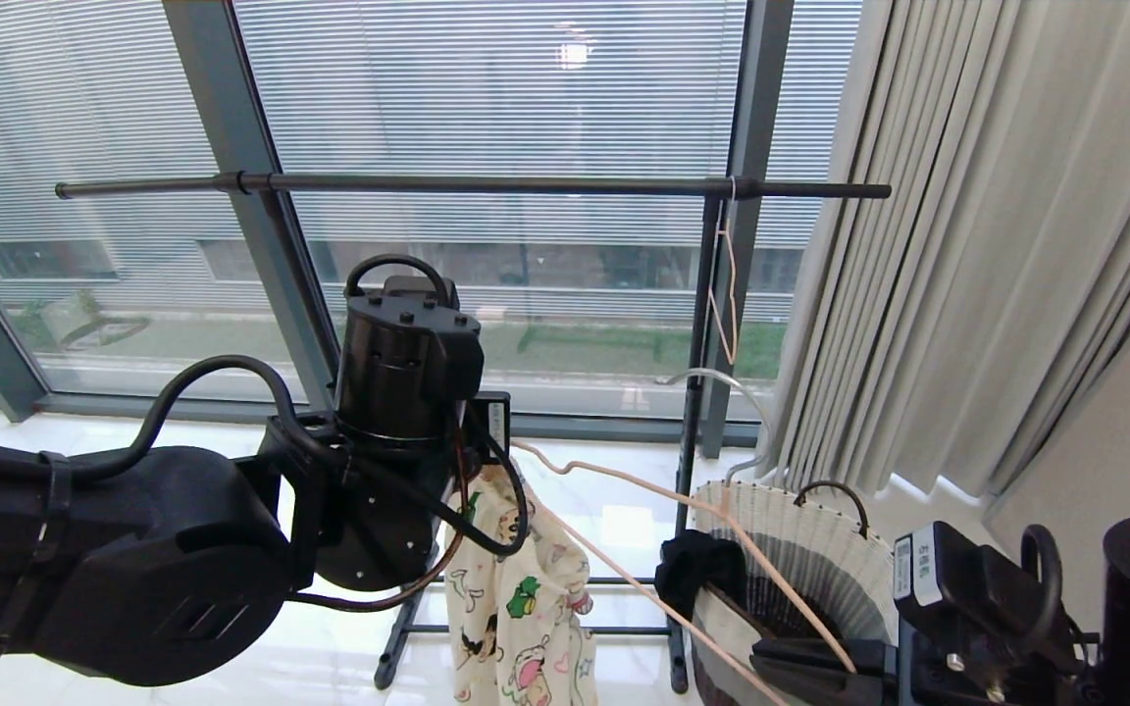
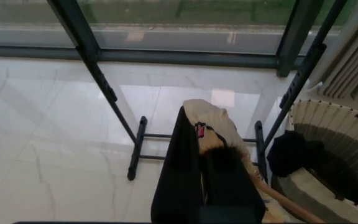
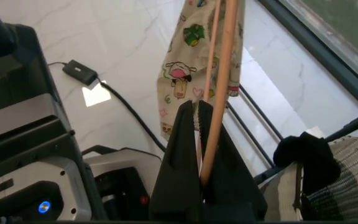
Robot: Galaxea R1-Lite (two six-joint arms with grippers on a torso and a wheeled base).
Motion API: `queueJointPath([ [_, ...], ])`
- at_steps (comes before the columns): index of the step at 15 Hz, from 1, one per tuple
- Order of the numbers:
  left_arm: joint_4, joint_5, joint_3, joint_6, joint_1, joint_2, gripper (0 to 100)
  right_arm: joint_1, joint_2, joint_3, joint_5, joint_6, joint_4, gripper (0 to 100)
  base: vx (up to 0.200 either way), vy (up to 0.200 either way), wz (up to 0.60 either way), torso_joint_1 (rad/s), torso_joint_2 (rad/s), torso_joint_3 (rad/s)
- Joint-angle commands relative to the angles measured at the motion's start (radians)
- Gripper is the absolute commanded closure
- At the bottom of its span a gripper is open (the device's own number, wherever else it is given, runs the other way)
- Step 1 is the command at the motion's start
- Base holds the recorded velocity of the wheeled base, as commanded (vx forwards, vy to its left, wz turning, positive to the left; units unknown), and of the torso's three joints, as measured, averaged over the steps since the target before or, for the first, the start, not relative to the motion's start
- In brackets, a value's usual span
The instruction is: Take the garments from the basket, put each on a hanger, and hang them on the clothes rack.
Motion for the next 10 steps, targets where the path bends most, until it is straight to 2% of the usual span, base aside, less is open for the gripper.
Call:
queueJointPath([
  [1, -0.001, 0.003, 0.000, -0.001, 0.000, -0.004, 100, -0.020, 0.042, -0.003, 0.000, 0.001, -0.012, 100, 0.000, 0.000, 0.00, 0.000, 0.00, 0.000],
  [3, -0.001, 0.004, -0.014, -0.001, -0.003, -0.003, 100, -0.018, 0.085, -0.045, -0.002, 0.016, -0.017, 100, 0.000, 0.000, 0.00, 0.000, 0.00, 0.000],
  [6, 0.001, 0.004, -0.037, -0.001, -0.003, -0.003, 100, -0.015, 0.187, -0.140, -0.003, 0.086, -0.062, 100, 0.000, 0.000, 0.00, 0.000, 0.00, 0.000],
  [10, 0.001, 0.004, -0.049, -0.010, -0.015, -0.013, 100, 0.011, 0.301, -0.227, -0.043, 0.093, -0.106, 100, 0.000, 0.000, 0.00, 0.000, 0.00, 0.000],
])
